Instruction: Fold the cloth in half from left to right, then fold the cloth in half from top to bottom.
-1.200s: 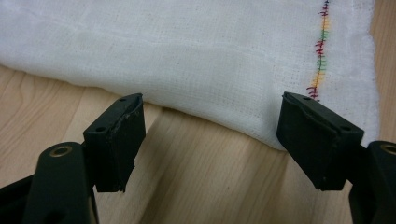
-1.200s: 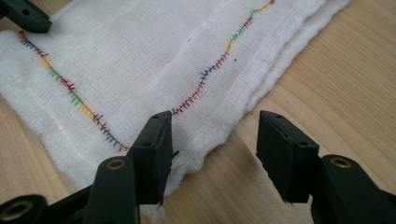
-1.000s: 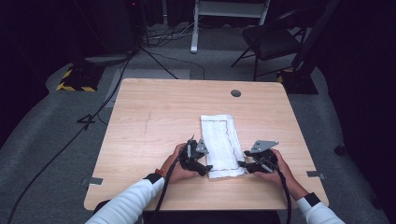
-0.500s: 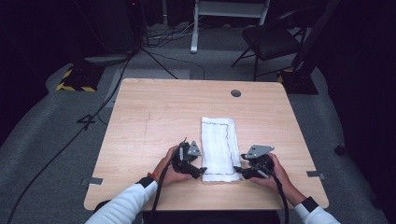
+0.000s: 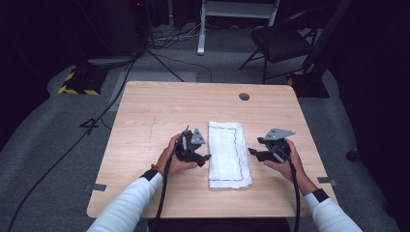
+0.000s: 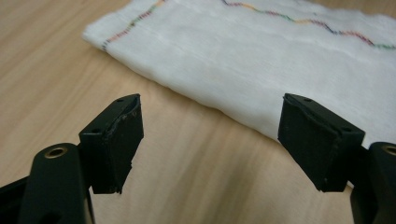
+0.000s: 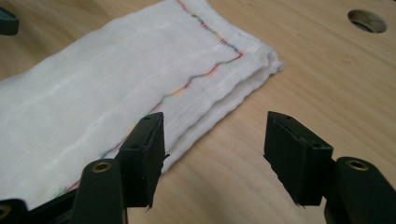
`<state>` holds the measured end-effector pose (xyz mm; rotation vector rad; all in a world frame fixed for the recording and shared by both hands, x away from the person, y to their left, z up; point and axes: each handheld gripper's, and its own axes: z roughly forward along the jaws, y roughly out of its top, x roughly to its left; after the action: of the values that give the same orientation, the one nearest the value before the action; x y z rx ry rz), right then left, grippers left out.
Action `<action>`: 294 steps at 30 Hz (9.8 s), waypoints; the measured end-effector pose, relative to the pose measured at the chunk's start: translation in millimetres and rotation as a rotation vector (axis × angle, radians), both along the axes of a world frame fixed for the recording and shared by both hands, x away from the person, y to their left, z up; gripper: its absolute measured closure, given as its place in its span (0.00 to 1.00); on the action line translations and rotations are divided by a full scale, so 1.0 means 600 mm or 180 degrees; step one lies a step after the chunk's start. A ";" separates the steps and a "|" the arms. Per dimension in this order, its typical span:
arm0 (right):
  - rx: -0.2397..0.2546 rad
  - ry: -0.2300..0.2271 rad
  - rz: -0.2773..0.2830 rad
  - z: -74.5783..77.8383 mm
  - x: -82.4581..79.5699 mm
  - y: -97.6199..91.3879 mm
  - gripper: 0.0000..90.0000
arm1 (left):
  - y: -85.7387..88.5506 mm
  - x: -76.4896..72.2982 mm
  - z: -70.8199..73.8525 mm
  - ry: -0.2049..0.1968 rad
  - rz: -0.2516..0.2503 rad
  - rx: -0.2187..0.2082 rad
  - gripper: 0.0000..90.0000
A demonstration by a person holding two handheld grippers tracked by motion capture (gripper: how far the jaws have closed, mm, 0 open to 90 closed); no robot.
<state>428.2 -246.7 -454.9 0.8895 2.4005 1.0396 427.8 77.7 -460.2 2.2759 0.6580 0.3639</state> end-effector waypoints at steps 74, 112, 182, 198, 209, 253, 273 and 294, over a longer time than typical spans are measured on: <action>-0.0020 0.0183 -0.0221 -0.029 0.189 0.085 0.93 | -0.080 0.197 -0.032 0.0180 0.0302 0.0050 0.92; 0.0389 -0.0202 0.0272 0.053 0.114 0.045 0.94 | -0.045 0.115 0.058 -0.0210 -0.0284 -0.0286 0.91; 0.0146 0.0252 0.0984 -0.016 -0.072 0.005 0.73 | 0.002 -0.063 -0.017 0.0159 -0.1048 0.0058 0.86; 0.0087 0.0162 0.0593 -0.007 -0.076 -0.017 0.50 | 0.069 -0.090 -0.012 0.0085 -0.0453 0.0084 0.41; -0.0061 0.0014 0.0365 0.003 -0.076 -0.036 0.42 | 0.102 -0.109 -0.005 -0.0038 -0.0137 0.0172 0.23; -0.0465 0.0103 -0.0433 -0.056 -0.116 -0.217 0.32 | 0.213 -0.126 -0.039 -0.0136 0.0524 0.0713 0.22; 0.0174 0.0210 -0.0753 -0.080 -0.129 -0.258 0.24 | 0.273 -0.123 -0.072 0.0259 0.0828 -0.0064 0.18; 0.0170 0.0207 -0.0753 -0.081 -0.130 -0.258 0.24 | 0.272 -0.126 -0.073 0.0270 0.0870 -0.0078 0.18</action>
<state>350.5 -401.5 -503.3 1.2096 2.2586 1.0008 352.3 240.9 -503.7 2.1909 1.0165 0.3876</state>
